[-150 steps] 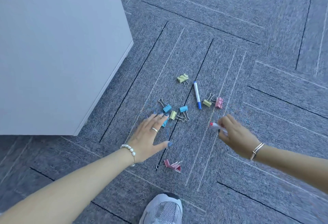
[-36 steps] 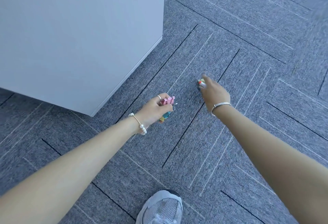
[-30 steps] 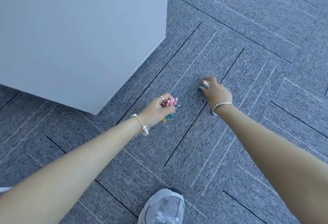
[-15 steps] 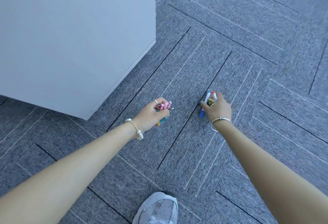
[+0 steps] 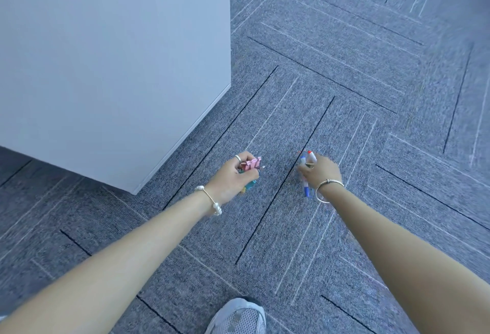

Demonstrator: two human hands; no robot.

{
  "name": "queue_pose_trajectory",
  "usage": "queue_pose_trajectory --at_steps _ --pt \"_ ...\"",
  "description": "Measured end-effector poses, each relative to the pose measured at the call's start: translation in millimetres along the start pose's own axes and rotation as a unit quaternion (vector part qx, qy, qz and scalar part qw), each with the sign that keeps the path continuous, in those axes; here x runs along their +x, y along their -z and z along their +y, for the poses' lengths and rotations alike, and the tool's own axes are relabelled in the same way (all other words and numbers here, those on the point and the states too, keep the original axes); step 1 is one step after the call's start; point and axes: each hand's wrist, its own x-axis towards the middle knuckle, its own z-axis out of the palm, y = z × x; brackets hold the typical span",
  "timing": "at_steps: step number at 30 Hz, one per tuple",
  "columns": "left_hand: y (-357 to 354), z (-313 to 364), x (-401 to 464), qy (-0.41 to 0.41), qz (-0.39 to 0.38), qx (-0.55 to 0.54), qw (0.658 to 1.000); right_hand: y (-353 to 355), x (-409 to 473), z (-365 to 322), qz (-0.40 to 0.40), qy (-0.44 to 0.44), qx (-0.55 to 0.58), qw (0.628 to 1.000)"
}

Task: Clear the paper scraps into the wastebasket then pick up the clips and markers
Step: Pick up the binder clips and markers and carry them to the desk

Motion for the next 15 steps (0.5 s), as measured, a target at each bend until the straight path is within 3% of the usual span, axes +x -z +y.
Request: queue_pose_trajectory --at_steps 4,7,15 --pt "0.6 28.4 0.4 -0.034 0.000 0.020 0.999 30.7 -27.5 -2.6 -0.067 0.029 0.231 0.970" --pt "4.5 61.0 1.2 -0.065 -0.008 0.043 0.997 66.4 -52.4 -8.7 -0.065 0.049 0.341 0.937" --pt "-1.6 222.2 -27.9 -0.172 -0.003 0.057 0.983 200.6 -106.6 -53.6 -0.008 0.083 0.444 0.892"
